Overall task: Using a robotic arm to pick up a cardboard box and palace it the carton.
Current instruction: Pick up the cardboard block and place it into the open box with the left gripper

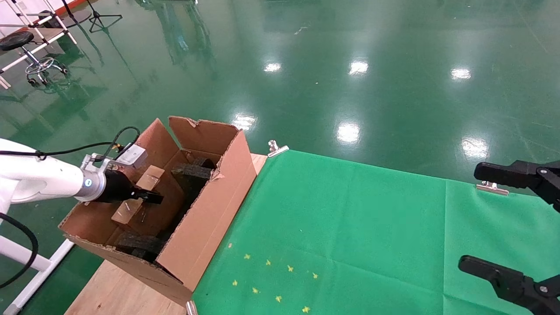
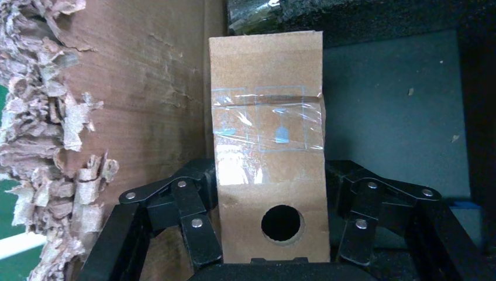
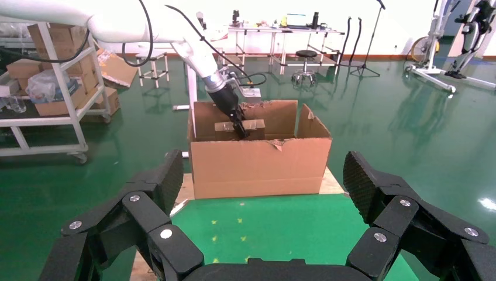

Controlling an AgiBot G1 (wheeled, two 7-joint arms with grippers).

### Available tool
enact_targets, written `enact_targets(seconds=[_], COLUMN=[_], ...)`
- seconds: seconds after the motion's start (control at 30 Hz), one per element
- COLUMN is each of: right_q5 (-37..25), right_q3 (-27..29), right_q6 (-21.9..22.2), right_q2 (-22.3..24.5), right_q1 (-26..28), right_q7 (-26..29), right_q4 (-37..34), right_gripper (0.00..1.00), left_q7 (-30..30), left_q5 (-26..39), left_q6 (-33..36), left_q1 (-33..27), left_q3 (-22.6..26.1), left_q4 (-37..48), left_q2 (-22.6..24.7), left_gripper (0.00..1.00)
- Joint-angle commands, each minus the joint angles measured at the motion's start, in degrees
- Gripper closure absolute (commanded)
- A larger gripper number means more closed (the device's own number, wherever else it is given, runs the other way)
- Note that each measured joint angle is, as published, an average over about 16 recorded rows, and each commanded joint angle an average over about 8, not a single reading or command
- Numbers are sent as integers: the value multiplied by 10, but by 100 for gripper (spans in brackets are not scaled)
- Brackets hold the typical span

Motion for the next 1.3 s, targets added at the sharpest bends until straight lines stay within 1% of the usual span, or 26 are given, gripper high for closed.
enact_targets(seconds=[0.03,0.63,0.83,0.93,1.07,1.2,1.3], right_q5=[0,0,0,0,0,0,0], right_q3=[0,0,0,0,0,0,0], right_q6=[0,0,0,0,0,0,0], right_q2=[0,0,0,0,0,0,0], right_q1=[0,0,0,0,0,0,0], right_q7=[0,0,0,0,0,0,0], right_q4=[0,0,0,0,0,0,0], right_gripper=[0,0,0,0,0,0,0], left_q7=[1,-1,5,14,31,42,43], left_q5=[0,3,-1,-14,-52,-97,-117], left_q6=[-2,8,9,24,66,115,138], left_q1=[0,0,-10,-19,-27,-23,-16], left_q3=[0,1,-2,-10,-32,-56,-65], left_q4=[3,-4,-23,-47,-93,-152,-189], left_q2=[1,-3,-10,-23,-53,-89,-108], left_gripper=[0,0,0,0,0,0,0])
